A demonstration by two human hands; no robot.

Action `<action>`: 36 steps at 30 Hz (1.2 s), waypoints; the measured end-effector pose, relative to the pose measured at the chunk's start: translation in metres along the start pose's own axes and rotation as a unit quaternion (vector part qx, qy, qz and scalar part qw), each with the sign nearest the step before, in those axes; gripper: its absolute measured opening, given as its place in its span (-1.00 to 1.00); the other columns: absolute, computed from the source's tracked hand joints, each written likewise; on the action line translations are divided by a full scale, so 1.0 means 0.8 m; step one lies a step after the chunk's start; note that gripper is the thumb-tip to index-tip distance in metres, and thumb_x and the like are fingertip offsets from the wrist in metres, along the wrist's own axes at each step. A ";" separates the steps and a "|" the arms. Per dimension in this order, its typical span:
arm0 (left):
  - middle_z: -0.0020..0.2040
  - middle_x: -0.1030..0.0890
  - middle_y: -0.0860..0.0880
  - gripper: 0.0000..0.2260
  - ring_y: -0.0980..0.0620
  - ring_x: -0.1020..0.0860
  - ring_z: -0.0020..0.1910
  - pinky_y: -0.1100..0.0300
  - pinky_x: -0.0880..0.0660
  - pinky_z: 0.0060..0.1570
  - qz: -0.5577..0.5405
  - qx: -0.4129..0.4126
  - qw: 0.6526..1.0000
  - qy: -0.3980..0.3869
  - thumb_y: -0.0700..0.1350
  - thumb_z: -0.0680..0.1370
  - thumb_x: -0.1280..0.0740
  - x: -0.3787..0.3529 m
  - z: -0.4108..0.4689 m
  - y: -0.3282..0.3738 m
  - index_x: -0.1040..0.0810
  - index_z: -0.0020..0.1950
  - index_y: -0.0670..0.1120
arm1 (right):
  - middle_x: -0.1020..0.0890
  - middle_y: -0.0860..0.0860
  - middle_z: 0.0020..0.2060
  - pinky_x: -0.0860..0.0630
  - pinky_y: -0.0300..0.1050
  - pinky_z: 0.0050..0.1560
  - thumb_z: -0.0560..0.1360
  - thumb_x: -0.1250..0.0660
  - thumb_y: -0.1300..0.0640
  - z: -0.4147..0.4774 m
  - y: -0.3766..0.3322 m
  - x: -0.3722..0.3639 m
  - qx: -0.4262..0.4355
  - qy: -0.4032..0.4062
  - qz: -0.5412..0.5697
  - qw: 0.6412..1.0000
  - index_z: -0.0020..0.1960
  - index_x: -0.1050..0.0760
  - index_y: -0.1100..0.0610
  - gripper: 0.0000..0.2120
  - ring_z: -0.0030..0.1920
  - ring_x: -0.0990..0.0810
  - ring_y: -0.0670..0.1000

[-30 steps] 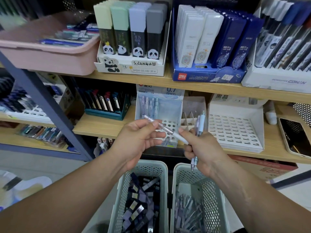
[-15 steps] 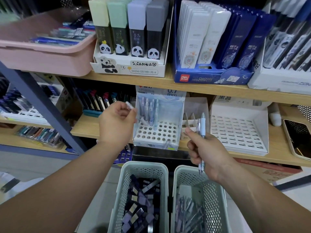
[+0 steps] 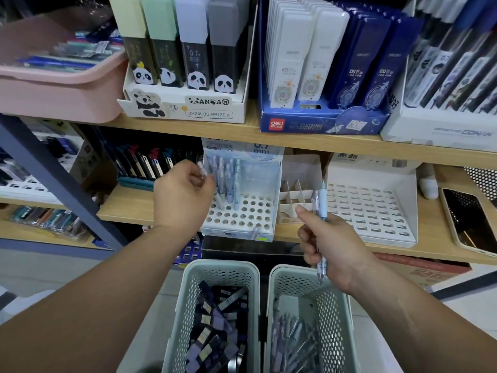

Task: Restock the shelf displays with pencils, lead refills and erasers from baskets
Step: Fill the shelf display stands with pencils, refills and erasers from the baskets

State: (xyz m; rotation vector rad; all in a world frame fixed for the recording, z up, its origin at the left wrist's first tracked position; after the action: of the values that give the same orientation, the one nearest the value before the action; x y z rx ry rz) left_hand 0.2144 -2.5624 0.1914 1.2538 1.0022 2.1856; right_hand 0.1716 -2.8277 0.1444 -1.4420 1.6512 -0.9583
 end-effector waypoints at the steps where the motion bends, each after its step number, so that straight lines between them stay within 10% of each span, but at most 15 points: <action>1: -0.40 -0.54 0.13 -0.84 0.23 -0.49 -0.43 0.43 -0.31 -0.39 0.003 -0.001 1.000 0.001 -0.07 0.54 -0.43 0.000 0.000 0.001 -0.52 -0.19 -0.05 | -0.45 0.01 -0.41 -0.20 -0.20 -0.51 0.54 -0.44 -0.03 0.000 0.000 0.001 0.000 -0.001 0.000 1.000 0.05 -0.49 0.14 -0.73 -0.49 -0.31 -0.05; 21: -0.31 -0.59 0.07 -0.90 0.02 -0.59 -0.27 0.13 -0.56 -0.20 0.061 -0.046 0.995 -0.068 -0.16 0.51 -0.44 -0.030 -0.003 0.000 -0.58 -0.14 -0.15 | -0.51 0.08 -0.38 -0.43 -0.06 -0.34 0.65 -0.24 -0.07 -0.011 0.003 -0.024 -0.009 -0.130 0.002 0.991 -0.23 -0.40 0.11 -0.65 -0.42 -0.44 0.07; 36: -0.25 -0.55 0.00 -0.87 0.10 -0.51 -0.31 0.12 -0.51 -0.25 -0.079 -0.017 0.992 -0.094 -0.09 0.53 -0.44 -0.011 -0.029 0.032 -0.50 -0.09 -0.03 | -0.40 0.03 -0.49 -0.11 -0.20 -0.52 0.64 -0.13 0.13 -0.033 -0.008 -0.032 -0.035 -0.174 0.053 0.983 -0.17 -0.28 0.16 -0.78 -0.53 -0.21 -0.05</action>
State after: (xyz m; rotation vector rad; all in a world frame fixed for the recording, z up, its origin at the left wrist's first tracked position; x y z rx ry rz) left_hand 0.1985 -2.5936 0.1984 1.2906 0.9486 1.9198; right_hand 0.1533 -2.8013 0.1636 -1.4560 1.4959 -0.5557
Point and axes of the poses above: each hand's wrist, its own z-axis towards the middle knuckle, its own x-axis out of the back of the hand, y = z × x, the point moved 6 cm from there along z, towards the middle knuckle
